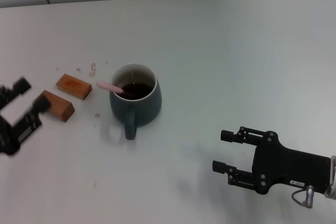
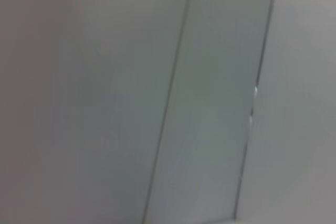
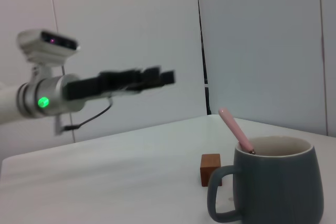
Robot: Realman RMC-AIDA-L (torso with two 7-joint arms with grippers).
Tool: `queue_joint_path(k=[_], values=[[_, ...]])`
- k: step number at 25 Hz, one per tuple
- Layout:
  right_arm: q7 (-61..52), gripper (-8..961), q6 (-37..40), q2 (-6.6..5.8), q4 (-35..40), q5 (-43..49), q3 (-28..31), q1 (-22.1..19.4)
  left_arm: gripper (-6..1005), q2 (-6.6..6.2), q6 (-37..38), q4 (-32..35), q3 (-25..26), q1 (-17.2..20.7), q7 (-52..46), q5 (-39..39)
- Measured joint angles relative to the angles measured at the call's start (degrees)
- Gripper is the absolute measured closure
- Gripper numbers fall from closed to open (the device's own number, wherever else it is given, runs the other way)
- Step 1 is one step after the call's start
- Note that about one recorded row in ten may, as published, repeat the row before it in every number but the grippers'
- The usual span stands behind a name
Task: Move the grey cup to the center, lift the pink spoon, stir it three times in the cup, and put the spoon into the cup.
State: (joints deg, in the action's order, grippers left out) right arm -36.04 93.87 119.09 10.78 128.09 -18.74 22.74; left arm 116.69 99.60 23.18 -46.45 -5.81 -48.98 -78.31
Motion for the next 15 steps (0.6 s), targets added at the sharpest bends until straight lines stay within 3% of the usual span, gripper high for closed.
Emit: queue_joint_path(k=[4,6,8,10,15], values=[[0.0,286,0.0,0.00,0.0,0.0,0.0,-0.1,375,-0.24,0.9,-1.8,0.0,0.6,4.1,-2.3],[0.0,286,-0.1,0.00,0.0,0.0,0.0,-0.2,363,-0.25,0.6,-3.7,0.2,1.0,9.9,-7.7],[0.0,286,-0.1,0.00,0.0,0.0,0.0,-0.3,351,-0.17,0.2,-4.1,0.3,0.9,10.7,-9.3],[0.0,286,-0.1,0.00,0.0,0.0,0.0,-0.5,216,-0.09,0.0,-4.2,0.2,0.4,10.8,-10.7],[0.0,286,-0.1,0.01,0.0,0.0,0.0,-0.5,204,0.13,-1.9,-3.9,0.5,-0.5,10.6,-10.9]])
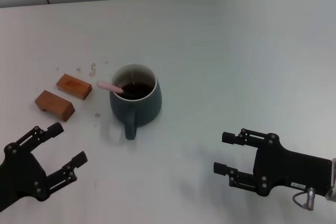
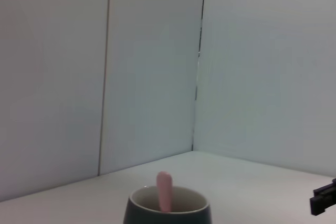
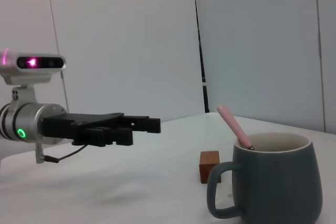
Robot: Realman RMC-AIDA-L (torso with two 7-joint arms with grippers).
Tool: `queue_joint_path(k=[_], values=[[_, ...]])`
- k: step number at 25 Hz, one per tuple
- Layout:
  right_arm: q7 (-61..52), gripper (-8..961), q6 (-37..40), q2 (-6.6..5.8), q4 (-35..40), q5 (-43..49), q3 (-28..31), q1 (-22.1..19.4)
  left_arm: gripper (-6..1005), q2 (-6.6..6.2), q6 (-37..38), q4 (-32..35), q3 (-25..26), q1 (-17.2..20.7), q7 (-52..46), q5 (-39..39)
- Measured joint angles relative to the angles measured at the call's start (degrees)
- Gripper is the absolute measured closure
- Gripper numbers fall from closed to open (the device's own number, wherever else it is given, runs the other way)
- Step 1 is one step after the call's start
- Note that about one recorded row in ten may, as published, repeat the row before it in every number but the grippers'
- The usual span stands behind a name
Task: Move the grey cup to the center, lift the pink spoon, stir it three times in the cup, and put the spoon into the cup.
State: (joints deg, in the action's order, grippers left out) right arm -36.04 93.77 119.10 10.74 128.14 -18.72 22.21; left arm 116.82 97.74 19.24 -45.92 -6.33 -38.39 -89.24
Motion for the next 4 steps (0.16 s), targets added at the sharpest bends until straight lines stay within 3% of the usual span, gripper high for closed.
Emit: queue_joint_path(k=[4], values=[[0.0,286,0.0,0.03,-0.1,0.0,0.0,0.0,204,0.08,-0.9,0.0,-0.2,-0.7,0.0,0.0]])
